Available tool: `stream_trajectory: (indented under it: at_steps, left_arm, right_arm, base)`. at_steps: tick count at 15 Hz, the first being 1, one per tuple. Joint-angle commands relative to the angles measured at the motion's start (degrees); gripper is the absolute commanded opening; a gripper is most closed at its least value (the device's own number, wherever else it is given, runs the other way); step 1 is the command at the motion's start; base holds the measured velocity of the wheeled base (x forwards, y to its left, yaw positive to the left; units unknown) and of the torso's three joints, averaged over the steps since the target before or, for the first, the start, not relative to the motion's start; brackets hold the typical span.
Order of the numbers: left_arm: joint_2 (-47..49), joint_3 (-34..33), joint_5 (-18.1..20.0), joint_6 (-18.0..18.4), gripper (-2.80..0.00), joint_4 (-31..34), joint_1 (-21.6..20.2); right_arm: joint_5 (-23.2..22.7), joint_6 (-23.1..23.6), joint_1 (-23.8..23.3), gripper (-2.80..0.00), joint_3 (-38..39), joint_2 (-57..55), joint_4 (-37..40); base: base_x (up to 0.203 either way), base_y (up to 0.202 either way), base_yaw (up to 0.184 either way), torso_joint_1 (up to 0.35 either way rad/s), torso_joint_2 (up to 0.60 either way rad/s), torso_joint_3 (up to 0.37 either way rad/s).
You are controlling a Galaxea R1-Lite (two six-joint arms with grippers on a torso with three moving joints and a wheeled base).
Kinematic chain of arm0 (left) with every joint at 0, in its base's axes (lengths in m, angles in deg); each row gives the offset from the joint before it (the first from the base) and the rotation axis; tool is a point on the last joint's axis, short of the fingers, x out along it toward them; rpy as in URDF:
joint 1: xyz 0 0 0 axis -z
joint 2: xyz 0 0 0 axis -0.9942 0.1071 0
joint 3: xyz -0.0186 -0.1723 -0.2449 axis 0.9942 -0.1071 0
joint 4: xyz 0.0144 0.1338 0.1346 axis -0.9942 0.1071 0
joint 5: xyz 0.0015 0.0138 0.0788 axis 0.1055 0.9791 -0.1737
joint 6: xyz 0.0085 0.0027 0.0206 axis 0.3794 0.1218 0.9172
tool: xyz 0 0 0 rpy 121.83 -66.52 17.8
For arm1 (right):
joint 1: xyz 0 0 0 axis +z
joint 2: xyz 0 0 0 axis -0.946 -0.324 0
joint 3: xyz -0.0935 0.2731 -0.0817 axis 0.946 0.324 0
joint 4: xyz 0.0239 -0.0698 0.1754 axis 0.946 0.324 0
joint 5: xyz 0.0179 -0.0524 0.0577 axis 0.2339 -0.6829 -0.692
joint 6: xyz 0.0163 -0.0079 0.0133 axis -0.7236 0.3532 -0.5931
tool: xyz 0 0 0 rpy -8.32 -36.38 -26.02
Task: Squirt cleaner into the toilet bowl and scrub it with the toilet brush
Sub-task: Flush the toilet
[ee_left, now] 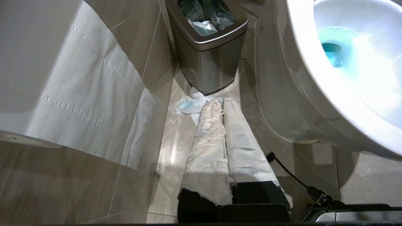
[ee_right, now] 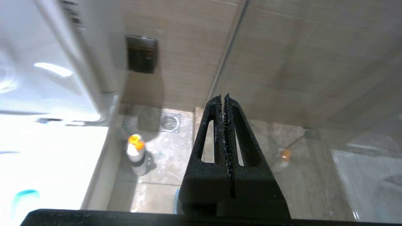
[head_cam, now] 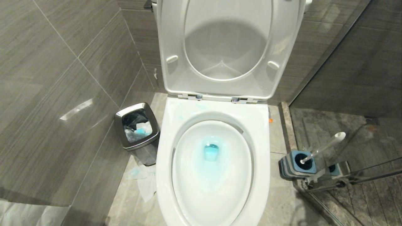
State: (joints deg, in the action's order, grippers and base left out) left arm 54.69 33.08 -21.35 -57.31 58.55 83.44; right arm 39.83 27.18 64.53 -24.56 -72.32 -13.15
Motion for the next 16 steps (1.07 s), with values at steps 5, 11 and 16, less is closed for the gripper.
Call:
stream_trajectory:
  at_steps: [5, 11, 16]
  left_arm:
    - [0.02, -0.09, 0.0, 0.0, -2.8, -0.01, -0.02]
    - [0.02, -0.09, 0.0, 0.0, -2.8, -0.01, -0.02]
    - [0.02, -0.09, 0.0, 0.0, -2.8, -0.01, -0.02]
  right_arm:
    - [-0.02, 0.24, 2.99, -2.8, -5.15, 9.44, 9.71]
    - [-1.34, 0.24, 3.05, -2.8, -7.51, 22.53, 26.51]
    - [-1.93, 0.32, 3.05, -2.8, -3.8, 32.69, 32.48]
  base:
    - [0.0, 0.0, 0.0, 0.0, 0.0, 0.0]
    - [0.0, 0.0, 0.0, 0.0, 0.0, 0.0]
    - [0.0, 0.0, 0.0, 0.0, 0.0, 0.0]
